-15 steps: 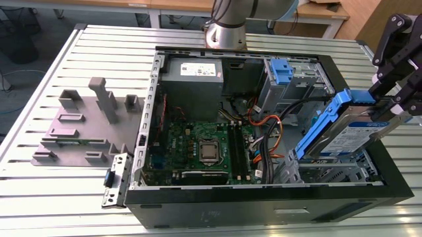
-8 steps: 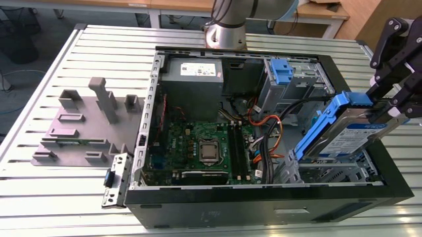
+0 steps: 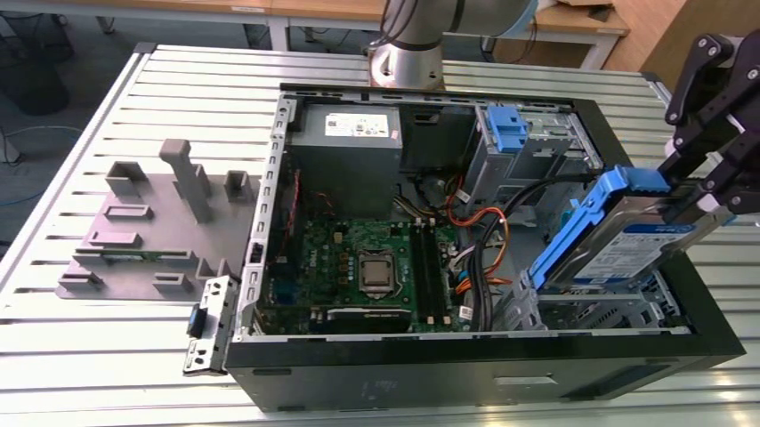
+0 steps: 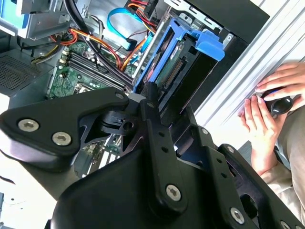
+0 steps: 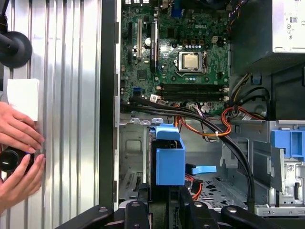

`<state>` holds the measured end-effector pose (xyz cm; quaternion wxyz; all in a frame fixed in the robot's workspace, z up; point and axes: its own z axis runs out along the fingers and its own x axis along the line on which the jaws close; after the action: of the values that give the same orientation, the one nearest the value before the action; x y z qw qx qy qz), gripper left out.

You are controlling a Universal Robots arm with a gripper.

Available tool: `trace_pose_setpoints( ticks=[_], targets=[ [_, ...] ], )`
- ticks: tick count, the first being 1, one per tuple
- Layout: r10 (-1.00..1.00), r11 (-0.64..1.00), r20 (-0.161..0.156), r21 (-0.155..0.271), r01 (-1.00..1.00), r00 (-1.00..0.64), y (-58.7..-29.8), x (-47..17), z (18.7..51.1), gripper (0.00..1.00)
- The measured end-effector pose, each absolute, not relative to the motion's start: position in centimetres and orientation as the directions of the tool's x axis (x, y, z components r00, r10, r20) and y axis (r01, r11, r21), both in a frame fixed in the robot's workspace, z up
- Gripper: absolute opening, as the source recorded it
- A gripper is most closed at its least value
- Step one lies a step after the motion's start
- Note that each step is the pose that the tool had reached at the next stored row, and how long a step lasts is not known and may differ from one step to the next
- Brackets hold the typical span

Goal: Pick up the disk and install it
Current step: 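Insert the disk into the insertion slot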

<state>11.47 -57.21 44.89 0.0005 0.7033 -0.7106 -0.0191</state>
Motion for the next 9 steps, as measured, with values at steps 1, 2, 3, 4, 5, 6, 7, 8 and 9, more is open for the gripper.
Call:
trace_pose_setpoints(
  ticks=[1, 2, 3, 4, 5, 6, 7, 8, 9],
  targets=[
    [-1.000, 0.010, -0.026, 0.028, -1.000, -0.011, -57.2, 11.5, 44.8, 0.35],
    [-1.000, 0.010, -0.026, 0.028, -1.000, -0.011, -57.2, 11.5, 44.7, 0.35],
    [-1.000, 0.010, -0.026, 0.028, -1.000, -0.011, -57.2, 11.5, 44.6, 0.35],
    [-1.000, 0.010, -0.026, 0.028, -1.000, -0.011, -57.2, 11.5, 44.4, 0.35],
    [-1.000, 0.010, -0.026, 0.028, -1.000, -0.011, -57.2, 11.5, 44.2, 0.35],
    [-1.000, 0.010, -0.026, 0.028, -1.000, -0.011, -57.3, 11.5, 44.1, 0.35],
    [-1.000, 0.010, -0.026, 0.028, -1.000, -0.011, -57.3, 11.5, 43.9, 0.35],
    [-1.000, 0.010, -0.026, 0.028, -1.000, -0.011, -57.3, 11.5, 43.7, 0.35],
    [-1.000, 0.010, -0.026, 0.028, -1.000, -0.011, -57.3, 11.5, 43.5, 0.35]
  ],
)
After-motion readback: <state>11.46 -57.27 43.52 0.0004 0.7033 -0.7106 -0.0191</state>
